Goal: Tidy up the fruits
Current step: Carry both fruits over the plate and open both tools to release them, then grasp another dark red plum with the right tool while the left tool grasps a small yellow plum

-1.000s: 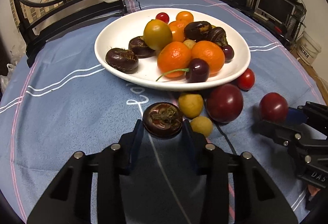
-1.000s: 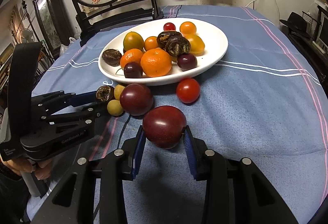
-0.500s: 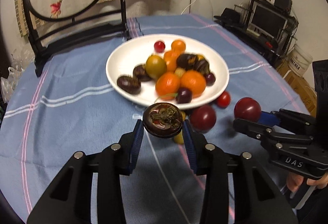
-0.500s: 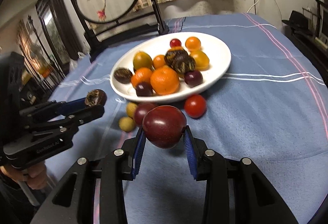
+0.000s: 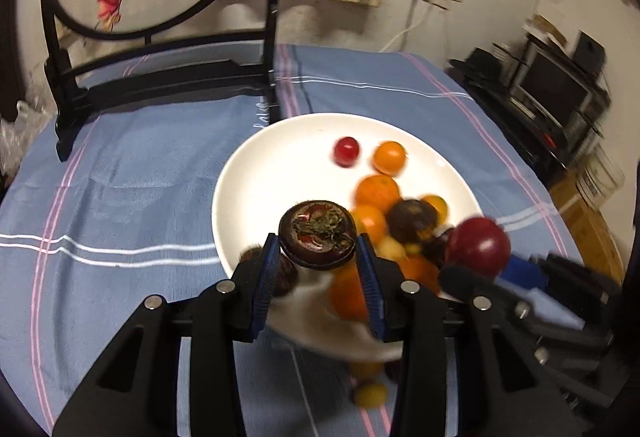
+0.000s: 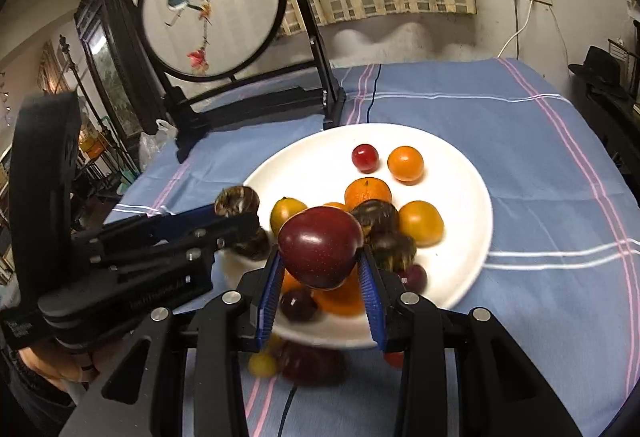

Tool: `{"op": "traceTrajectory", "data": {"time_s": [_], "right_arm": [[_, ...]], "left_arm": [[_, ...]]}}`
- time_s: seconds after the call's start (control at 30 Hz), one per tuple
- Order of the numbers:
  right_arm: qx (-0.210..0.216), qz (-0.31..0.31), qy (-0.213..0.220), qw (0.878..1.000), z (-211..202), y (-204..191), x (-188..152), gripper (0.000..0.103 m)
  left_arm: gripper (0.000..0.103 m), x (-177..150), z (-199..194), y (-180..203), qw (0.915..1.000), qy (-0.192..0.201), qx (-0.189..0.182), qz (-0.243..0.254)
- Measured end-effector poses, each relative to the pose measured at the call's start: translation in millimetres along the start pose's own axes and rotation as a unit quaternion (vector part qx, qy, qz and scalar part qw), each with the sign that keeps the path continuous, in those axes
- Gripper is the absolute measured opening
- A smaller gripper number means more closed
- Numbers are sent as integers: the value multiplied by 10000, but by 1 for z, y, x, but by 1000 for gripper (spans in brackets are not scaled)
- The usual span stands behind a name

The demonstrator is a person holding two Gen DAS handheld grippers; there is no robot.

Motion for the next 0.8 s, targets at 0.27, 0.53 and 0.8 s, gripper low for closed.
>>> {"op": "traceTrajectory", "data": {"time_s": [0.27, 0.53, 0.8], "right_arm": [[179, 263, 82, 9995, 6, 8, -4, 53], [84, 433, 351, 9984, -27, 29, -25, 59], [-49, 263, -128, 9996, -28, 29, -65, 59]], "left_arm": [[59, 4, 3, -4, 9998, 161, 53, -108], [65, -21, -27, 8, 9996, 281, 96, 40], [68, -66, -33, 8, 9997, 21, 225, 118]]}}
Point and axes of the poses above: each gripper's, at about its wrist camera, not at the fingertips, and z roughly the way its jaws point, y to its right, x to its top, the point moved 7 cm from there along z, roughly the way its jaws point, and after that the axes turned 9 degrees about z, right-handed, at the moved point
